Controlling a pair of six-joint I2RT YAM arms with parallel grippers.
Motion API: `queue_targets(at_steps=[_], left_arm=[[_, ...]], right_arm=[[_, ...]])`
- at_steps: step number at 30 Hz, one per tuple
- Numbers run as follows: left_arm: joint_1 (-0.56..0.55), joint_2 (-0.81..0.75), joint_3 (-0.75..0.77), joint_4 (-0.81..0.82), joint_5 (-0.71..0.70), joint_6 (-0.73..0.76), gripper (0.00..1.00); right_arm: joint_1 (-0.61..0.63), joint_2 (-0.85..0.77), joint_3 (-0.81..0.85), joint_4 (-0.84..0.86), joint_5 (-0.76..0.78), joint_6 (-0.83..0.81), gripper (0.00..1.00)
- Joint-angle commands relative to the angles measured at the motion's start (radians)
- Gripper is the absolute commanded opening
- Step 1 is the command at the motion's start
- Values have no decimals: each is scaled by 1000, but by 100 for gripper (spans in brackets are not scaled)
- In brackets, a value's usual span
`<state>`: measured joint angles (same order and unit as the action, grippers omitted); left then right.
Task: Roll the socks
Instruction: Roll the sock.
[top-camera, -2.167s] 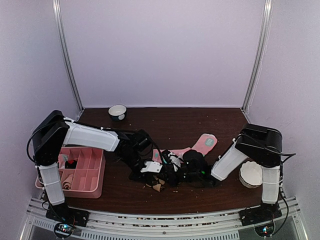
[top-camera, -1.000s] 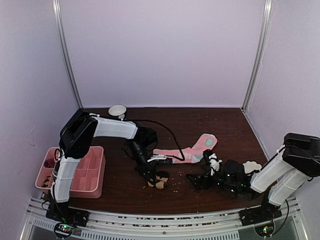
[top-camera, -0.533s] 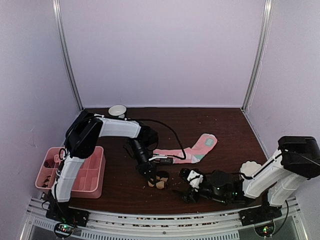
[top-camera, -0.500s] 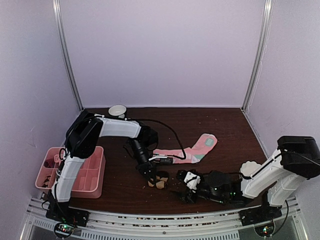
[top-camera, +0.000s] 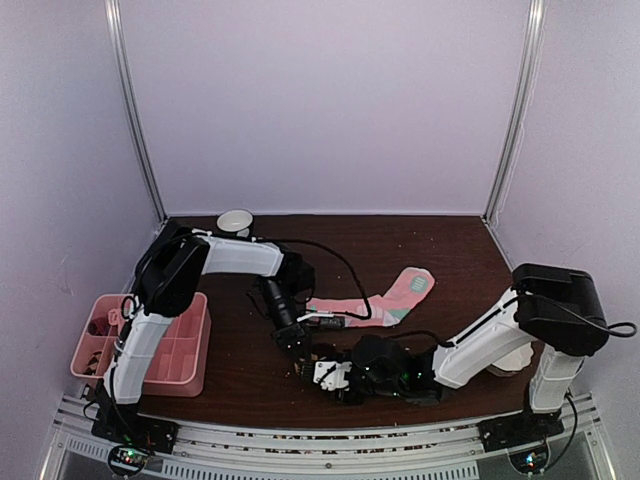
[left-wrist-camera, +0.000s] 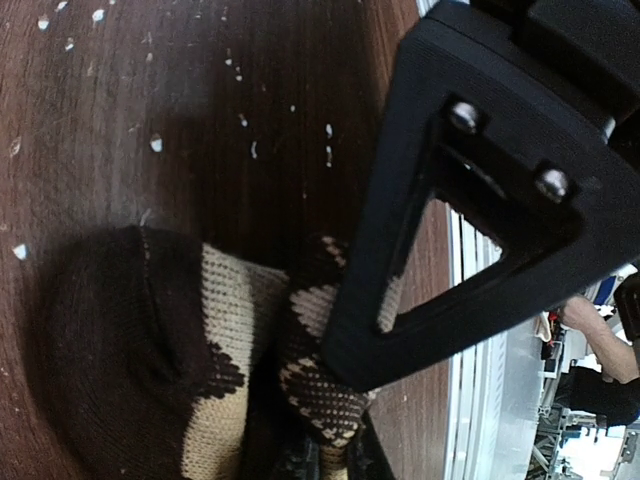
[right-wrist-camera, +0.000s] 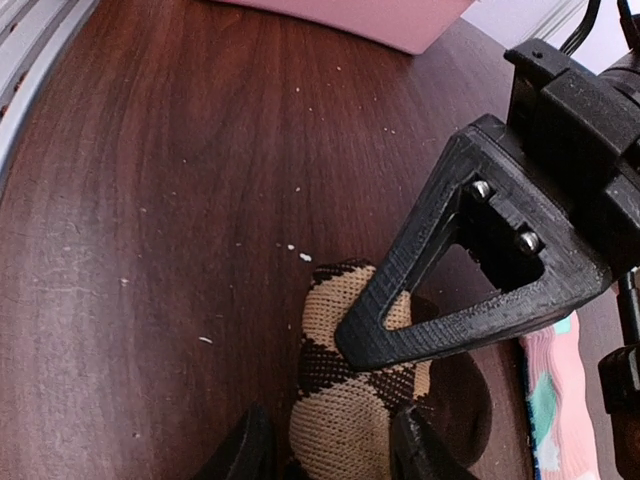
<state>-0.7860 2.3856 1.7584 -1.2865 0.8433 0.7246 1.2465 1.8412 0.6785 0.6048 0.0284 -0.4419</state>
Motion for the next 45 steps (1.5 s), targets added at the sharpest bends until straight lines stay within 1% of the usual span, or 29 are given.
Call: queue_targets(at_steps=[1,4,6,8,10,12,13,14,16,17,18,21,23,27,33,34,36,39,40,45], left_arm=[[-1,80,-14,11,-155,26,3],[-1,80,-12,10,-156,30,5],[-1,81,-9,9,-159,37,9],[-1,76,-5,3,-158,53,16],[-1,52,-17,19,-164,69,27],[4,-27,-81,76,-152,103,54],[11,-94,-136,139,-141,104,62],[17,-161,-206,218,-136,95,74],[25,-291,-319,351,-164,83,82],[25,-357,-394,417,-178,78,96],[27,-424,-451,503,-189,72,98],[28,-586,-593,675,-224,55,98],[27,-652,-642,734,-257,45,98],[26,-712,-674,762,-309,48,98],[-4,-729,-708,781,-335,56,98],[-18,-730,-718,786,-343,68,96],[-48,-732,-744,811,-371,92,85],[-87,-717,-757,862,-419,102,60],[-98,-707,-752,875,-437,103,57],[-137,-659,-723,938,-519,100,56]], right_arm=[[-31,30,39,-100,-44,-44,38],[-49,46,50,-115,-61,-32,35],[-58,55,51,-125,-69,-14,35],[-70,72,58,-149,-81,21,34],[-88,85,63,-179,-112,63,31],[-116,95,65,-210,-170,126,25],[-132,97,61,-219,-209,154,22],[-147,100,53,-219,-241,187,20],[-161,111,35,-208,-285,243,17],[-164,119,28,-206,-300,269,16],[-166,126,24,-204,-317,292,15],[-168,130,9,-181,-361,357,13],[-178,127,3,-162,-416,410,13],[-205,138,32,-185,-520,520,12],[-258,174,61,-199,-621,667,11],[-268,185,65,-198,-637,695,11],[-283,208,75,-201,-663,744,10],[-303,236,97,-233,-685,793,10],[-306,245,105,-239,-703,810,10],[-318,273,153,-329,-723,841,9]])
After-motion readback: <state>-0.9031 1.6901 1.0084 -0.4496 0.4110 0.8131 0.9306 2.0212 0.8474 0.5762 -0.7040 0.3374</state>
